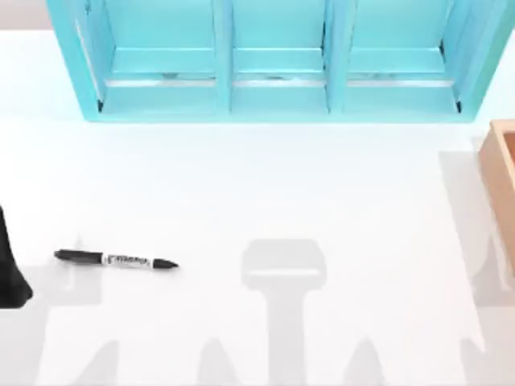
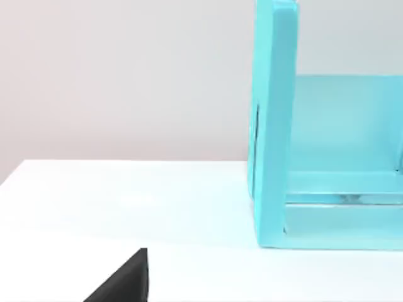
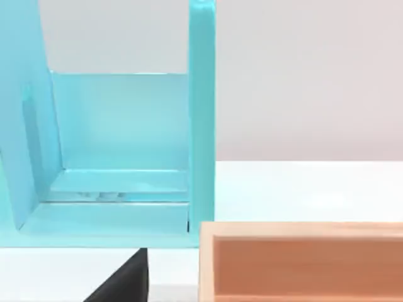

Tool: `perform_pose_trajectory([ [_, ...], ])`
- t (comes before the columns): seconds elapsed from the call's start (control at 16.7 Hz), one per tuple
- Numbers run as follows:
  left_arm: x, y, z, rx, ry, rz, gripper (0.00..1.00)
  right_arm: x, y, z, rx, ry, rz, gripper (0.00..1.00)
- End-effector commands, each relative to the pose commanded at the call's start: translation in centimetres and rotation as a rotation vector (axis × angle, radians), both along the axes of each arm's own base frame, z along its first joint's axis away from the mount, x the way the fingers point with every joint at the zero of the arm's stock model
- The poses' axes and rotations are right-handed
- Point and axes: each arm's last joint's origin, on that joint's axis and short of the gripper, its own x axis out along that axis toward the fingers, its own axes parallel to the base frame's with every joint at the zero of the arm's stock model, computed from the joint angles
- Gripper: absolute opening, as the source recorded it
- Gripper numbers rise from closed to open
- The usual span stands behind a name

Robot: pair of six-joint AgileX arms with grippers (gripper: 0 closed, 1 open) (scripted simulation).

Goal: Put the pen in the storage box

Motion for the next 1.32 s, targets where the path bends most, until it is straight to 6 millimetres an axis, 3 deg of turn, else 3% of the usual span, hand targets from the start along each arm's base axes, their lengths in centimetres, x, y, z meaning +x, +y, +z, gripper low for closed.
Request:
perform_pose_trajectory([
  [0.42,0.0,0.0,0.0,0.0,0.0,0.0,1.0,0.6,0.9,1.2,-0.026,0.087,0.108,1.0],
  [0.72,0.0,0.0,0.0,0.0,0.0,0.0,1.0,3.0,3.4,3.3,-0.114,0.304,0.338,1.0],
  [1.02,0.0,0.0,0.0,0.0,0.0,0.0,1.0,7.9,8.9,4.0,-0.268,0.569,0.642,1.0],
  [1.32,0.0,0.0,0.0,0.0,0.0,0.0,1.0,13.0,17.6,1.7,-0.44,0.748,0.95,1.0],
])
